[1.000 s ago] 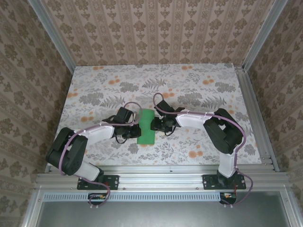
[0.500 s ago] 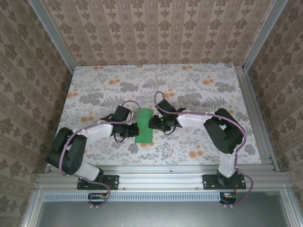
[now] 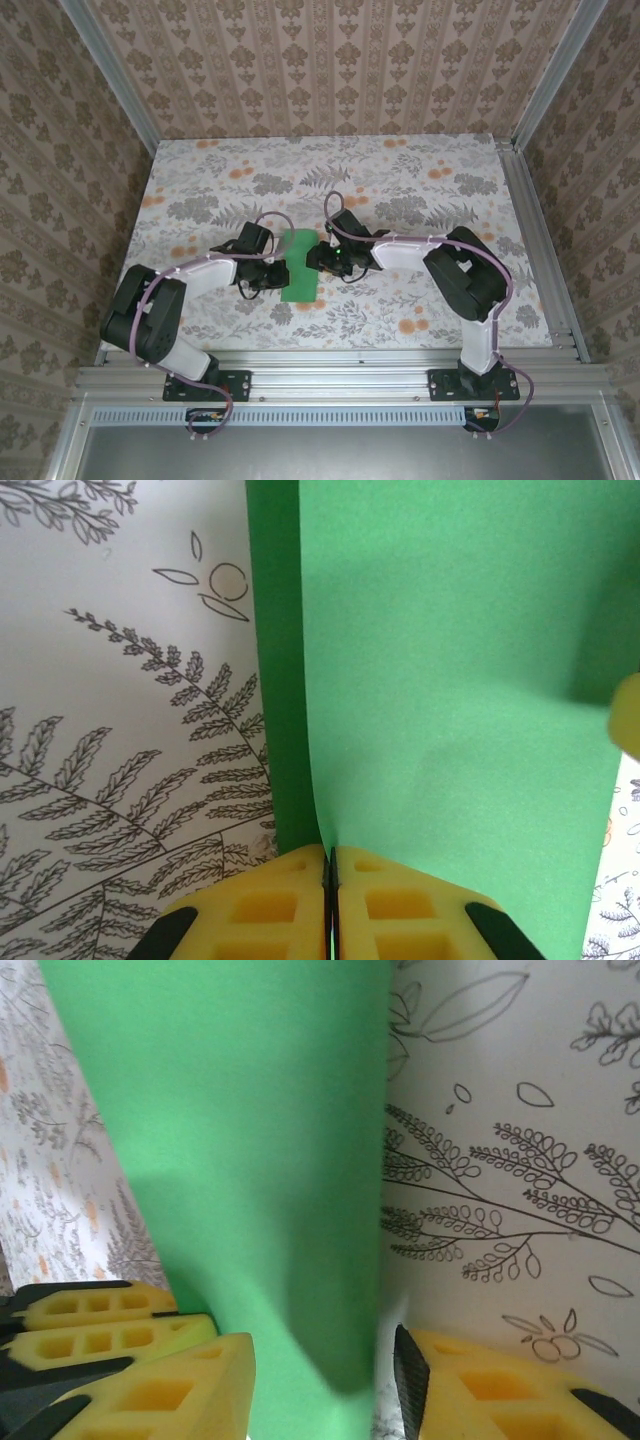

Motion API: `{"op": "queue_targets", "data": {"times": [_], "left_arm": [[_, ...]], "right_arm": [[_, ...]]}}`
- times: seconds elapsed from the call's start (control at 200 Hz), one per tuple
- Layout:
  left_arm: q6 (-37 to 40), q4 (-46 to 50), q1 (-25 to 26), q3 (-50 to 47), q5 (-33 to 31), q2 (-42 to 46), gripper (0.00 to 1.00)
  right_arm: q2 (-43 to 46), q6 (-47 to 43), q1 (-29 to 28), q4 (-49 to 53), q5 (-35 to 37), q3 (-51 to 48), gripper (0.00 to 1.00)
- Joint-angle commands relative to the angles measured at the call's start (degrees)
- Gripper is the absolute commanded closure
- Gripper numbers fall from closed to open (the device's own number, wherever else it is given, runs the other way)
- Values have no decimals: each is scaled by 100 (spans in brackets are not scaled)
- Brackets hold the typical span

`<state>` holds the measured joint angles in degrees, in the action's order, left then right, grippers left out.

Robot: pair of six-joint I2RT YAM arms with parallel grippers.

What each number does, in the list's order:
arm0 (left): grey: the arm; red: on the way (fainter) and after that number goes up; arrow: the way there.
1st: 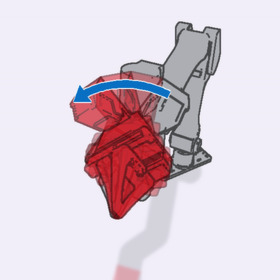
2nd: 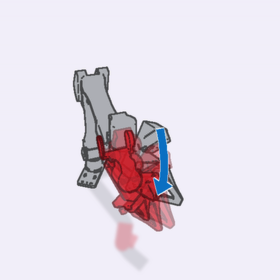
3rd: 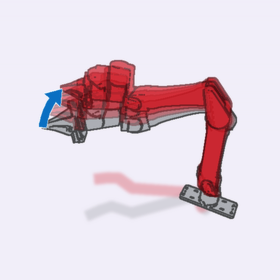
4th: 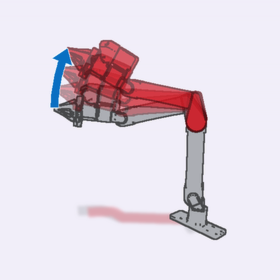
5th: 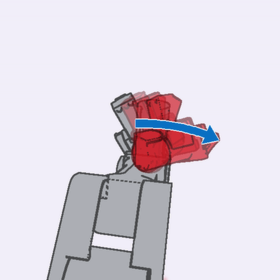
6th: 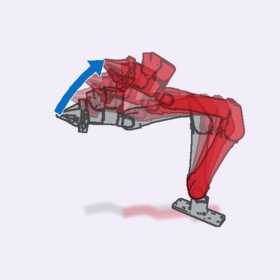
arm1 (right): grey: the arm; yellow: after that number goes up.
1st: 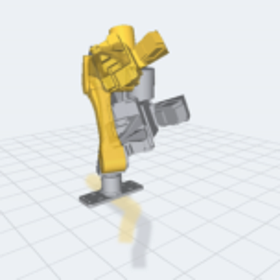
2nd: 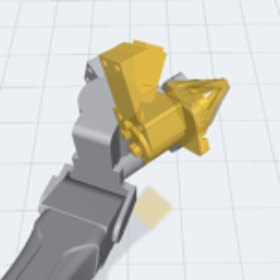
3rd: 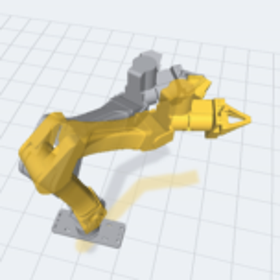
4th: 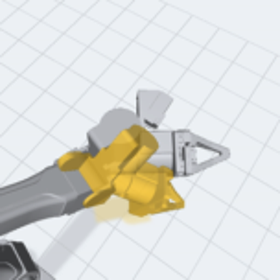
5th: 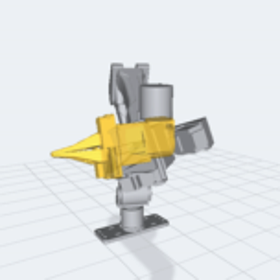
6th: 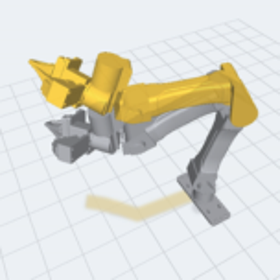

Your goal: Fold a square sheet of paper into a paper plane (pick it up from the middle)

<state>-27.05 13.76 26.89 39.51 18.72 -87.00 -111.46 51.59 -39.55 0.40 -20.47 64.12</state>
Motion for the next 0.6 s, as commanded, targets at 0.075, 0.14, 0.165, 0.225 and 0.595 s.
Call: {"op": "queue_targets", "data": {"times": [0.075, 0.14, 0.165, 0.225, 0.595], "left_arm": [[180, 85, -37, 22, 87, -114, 90], [167, 66, -35, 18, 121, -129, 90], [155, 53, -35, 13, 138, -125, 90], [125, 31, -35, 19, 174, -132, 90], [-227, -162, 55, -12, 576, 31, 90]], "right_arm": [[-208, 132, -57, -103, -302, 55, 54], [-259, 196, -79, -308, -435, 50, 55], [-276, 236, -86, -434, -492, 48, 55], [-313, 329, -92, -717, -625, 21, 56], [37, -6, -132, -232, -602, 8, 65]]}}
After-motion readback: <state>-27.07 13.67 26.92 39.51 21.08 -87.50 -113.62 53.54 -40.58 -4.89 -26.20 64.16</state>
